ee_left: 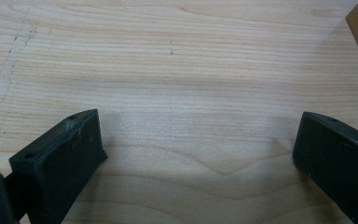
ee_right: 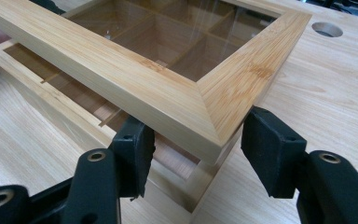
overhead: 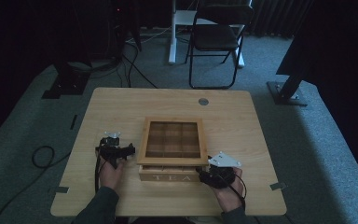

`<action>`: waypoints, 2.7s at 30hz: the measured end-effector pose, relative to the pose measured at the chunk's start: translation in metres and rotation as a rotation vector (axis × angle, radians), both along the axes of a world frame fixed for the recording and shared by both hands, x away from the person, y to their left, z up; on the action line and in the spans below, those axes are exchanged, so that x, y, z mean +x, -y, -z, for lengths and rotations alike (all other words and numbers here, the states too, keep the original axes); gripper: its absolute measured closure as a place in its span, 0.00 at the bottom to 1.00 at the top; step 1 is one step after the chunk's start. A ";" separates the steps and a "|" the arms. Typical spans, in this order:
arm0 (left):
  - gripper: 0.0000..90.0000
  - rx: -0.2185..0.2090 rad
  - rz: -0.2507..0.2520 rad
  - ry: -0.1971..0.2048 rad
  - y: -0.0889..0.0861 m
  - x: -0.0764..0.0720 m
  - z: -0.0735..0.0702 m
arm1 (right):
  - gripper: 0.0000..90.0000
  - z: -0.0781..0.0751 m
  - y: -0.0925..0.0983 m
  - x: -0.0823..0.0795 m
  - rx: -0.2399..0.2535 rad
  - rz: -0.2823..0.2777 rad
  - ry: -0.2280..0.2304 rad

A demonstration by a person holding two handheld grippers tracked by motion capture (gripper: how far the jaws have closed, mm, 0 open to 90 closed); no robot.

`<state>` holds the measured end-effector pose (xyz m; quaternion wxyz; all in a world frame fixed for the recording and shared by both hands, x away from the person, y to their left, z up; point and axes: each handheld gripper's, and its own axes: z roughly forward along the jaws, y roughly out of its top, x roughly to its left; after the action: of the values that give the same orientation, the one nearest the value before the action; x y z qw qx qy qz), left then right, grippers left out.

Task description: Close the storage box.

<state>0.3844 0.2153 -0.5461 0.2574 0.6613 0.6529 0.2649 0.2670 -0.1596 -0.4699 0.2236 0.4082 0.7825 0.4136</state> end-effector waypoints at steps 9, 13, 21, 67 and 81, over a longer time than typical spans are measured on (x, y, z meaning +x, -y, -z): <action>0.02 -0.001 -0.001 0.002 0.000 0.000 0.000 | 0.49 0.009 0.000 -0.001 -0.001 -0.004 -0.023; 0.02 -0.001 -0.001 0.002 0.000 0.000 0.000 | 0.49 0.010 0.000 -0.001 0.002 -0.001 -0.022; 0.02 -0.001 -0.001 0.002 0.000 0.000 0.000 | 0.50 0.014 0.000 -0.003 0.000 -0.007 -0.028; 0.02 -0.001 -0.001 0.001 0.000 0.000 0.000 | 0.57 0.024 0.008 -0.017 -0.001 -0.024 -0.065; 0.02 -0.001 -0.001 0.002 0.000 0.000 0.000 | 0.57 0.016 0.021 -0.020 0.051 -0.010 -0.029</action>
<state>0.3844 0.2152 -0.5462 0.2581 0.6606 0.6532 0.2652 0.2472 -0.1808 -0.4861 0.1999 0.4158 0.7769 0.4285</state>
